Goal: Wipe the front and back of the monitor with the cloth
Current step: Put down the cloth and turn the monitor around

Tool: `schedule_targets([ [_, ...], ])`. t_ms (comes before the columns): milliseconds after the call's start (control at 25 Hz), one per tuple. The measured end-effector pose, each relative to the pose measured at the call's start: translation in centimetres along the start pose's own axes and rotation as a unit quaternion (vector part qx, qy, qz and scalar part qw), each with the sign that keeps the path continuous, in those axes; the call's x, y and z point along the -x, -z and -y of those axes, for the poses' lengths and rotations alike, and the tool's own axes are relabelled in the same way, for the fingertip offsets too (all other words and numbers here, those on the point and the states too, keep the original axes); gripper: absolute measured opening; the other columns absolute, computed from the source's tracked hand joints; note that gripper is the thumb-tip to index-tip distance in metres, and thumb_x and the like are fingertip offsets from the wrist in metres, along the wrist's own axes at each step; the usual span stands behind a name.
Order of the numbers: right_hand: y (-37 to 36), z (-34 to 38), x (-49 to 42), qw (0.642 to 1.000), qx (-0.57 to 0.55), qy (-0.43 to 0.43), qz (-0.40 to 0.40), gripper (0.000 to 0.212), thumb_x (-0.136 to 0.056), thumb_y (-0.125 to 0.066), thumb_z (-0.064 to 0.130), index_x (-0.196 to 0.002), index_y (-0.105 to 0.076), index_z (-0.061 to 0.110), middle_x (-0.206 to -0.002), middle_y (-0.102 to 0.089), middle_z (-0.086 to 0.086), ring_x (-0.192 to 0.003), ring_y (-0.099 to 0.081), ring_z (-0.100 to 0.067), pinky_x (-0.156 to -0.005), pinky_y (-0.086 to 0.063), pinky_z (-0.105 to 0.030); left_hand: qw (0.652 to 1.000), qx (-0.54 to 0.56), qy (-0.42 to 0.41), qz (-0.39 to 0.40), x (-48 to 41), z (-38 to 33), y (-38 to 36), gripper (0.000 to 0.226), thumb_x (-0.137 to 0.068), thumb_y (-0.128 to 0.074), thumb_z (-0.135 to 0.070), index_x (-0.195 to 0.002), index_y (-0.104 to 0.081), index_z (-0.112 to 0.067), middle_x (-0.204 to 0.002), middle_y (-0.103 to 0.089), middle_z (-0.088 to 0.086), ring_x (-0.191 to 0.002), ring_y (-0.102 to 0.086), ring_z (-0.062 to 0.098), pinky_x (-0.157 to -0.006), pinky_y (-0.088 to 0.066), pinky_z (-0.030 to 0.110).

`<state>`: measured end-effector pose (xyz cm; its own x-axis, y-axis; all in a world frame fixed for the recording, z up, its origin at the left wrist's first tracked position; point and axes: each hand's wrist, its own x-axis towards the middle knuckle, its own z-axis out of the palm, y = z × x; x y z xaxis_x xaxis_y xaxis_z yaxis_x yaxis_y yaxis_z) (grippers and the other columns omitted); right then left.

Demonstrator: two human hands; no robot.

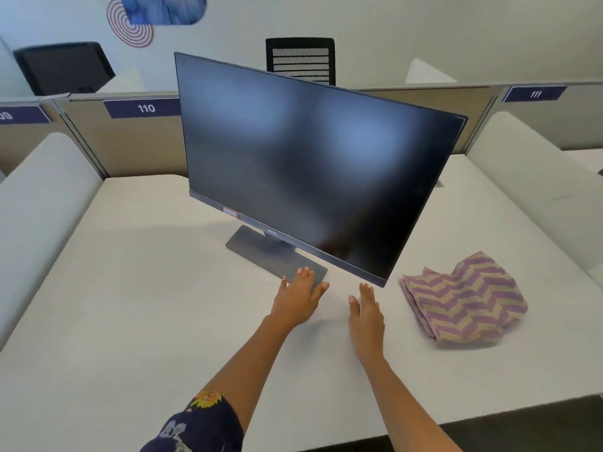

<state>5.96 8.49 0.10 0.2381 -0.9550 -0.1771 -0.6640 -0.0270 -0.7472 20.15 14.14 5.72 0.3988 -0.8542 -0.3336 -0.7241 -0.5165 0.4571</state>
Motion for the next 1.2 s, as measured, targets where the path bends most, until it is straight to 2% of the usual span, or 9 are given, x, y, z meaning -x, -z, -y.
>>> schedule_targets([
  [200,4.7,0.7,-0.9,0.984,-0.154,-0.032,-0.077,0.041,-0.101,-0.049,0.025,-0.136,-0.055,0.005,-0.134,-0.06,-0.013,-0.125,-0.056,-0.032,-0.106,-0.043,-0.039,0.953,0.29,0.067,-0.052,1.5,-5.2,-2.0,0.054,-0.101,-0.035,-0.048,-0.147,-0.039,-0.019,-0.153,-0.04,0.005,-0.14,-0.038,0.028,-0.112,-0.032,0.043],
  [280,5.9,0.4,-1.3,0.969,-0.232,-0.049,-0.073,0.036,-0.1,-0.051,0.023,-0.13,-0.061,0.005,-0.126,-0.066,-0.01,-0.118,-0.06,-0.028,-0.105,-0.046,-0.04,0.917,0.382,0.095,-0.056,2.1,-7.2,-2.2,0.048,-0.102,-0.04,-0.043,-0.141,-0.048,-0.016,-0.146,-0.048,0.004,-0.135,-0.045,0.026,-0.11,-0.036,0.04],
  [360,7.0,0.0,-1.6,0.928,-0.363,-0.08,-0.03,0.031,-0.101,-0.052,0.023,-0.125,-0.063,0.008,-0.122,-0.067,-0.006,-0.117,-0.061,-0.025,-0.106,-0.047,-0.042,0.88,0.462,0.104,-0.041,2.5,-8.5,-2.3,0.044,-0.102,-0.04,-0.043,-0.135,-0.055,-0.017,-0.14,-0.055,0.001,-0.132,-0.049,0.023,-0.11,-0.035,0.04],
  [480,8.5,-0.2,-1.9,0.869,-0.481,-0.096,0.065,0.028,-0.102,-0.047,0.026,-0.124,-0.059,0.012,-0.121,-0.064,-0.003,-0.114,-0.06,-0.02,-0.108,-0.044,-0.039,0.773,0.619,0.137,-0.025,2.7,-9.7,-2.8,0.045,-0.103,-0.037,-0.041,-0.135,-0.053,-0.014,-0.135,-0.059,0.003,-0.127,-0.055,0.023,-0.11,-0.038,0.042],
  [560,9.0,-0.6,-2.2,0.867,-0.48,-0.091,0.097,0.027,-0.102,-0.048,0.028,-0.122,-0.06,0.015,-0.12,-0.065,-0.002,-0.11,-0.062,-0.018,-0.106,-0.045,-0.037,0.701,0.696,0.152,-0.029,2.9,-10.5,-3.4,0.049,-0.103,-0.036,-0.042,-0.137,-0.051,-0.011,-0.136,-0.059,0.007,-0.126,-0.056,0.027,-0.11,-0.039,0.044],
  [640,9.3,-0.9,-2.4,0.879,-0.456,-0.088,0.106,0.031,-0.1,-0.052,0.03,-0.123,-0.063,0.013,-0.119,-0.068,-0.002,-0.107,-0.064,-0.016,-0.103,-0.049,-0.037,0.658,0.735,0.156,-0.039,3.1,-11.3,-4.1,0.049,-0.103,-0.036,-0.042,-0.137,-0.051,-0.01,-0.136,-0.059,0.008,-0.125,-0.057,0.028,-0.11,-0.04,0.045],
  [760,9.5,-1.0,-2.7,0.9,-0.417,-0.082,0.097,0.03,-0.096,-0.058,0.029,-0.12,-0.066,0.012,-0.115,-0.07,-0.003,-0.103,-0.068,-0.017,-0.094,-0.055,-0.033,0.627,0.76,0.162,-0.052,3.5,-12.2,-4.8,0.045,-0.104,-0.037,-0.035,-0.136,-0.053,-0.008,-0.134,-0.06,0.009,-0.122,-0.058,0.028,-0.108,-0.042,0.045],
  [960,9.7,-1.1,-2.6,0.908,-0.404,-0.045,0.095,0.026,-0.093,-0.064,0.017,-0.117,-0.068,0.009,-0.109,-0.072,-0.006,-0.097,-0.07,-0.018,-0.078,-0.057,-0.02,0.607,0.773,0.167,-0.079,4.1,-12.7,-5.7,0.041,-0.105,-0.039,-0.031,-0.134,-0.056,-0.007,-0.128,-0.064,0.009,-0.119,-0.061,0.028,-0.106,-0.044,0.045],
  [1200,9.2,-1.5,-1.6,0.918,-0.376,-0.012,0.122,0.024,-0.091,-0.067,0.015,-0.114,-0.07,0.01,-0.108,-0.073,-0.006,-0.098,-0.071,-0.021,-0.093,-0.056,-0.035,0.6,0.77,0.189,-0.104,5.1,-11.0,-5.9,0.037,-0.103,-0.045,-0.028,-0.127,-0.062,-0.005,-0.114,-0.071,0.009,-0.103,-0.069,0.026,-0.099,-0.051,0.042],
])
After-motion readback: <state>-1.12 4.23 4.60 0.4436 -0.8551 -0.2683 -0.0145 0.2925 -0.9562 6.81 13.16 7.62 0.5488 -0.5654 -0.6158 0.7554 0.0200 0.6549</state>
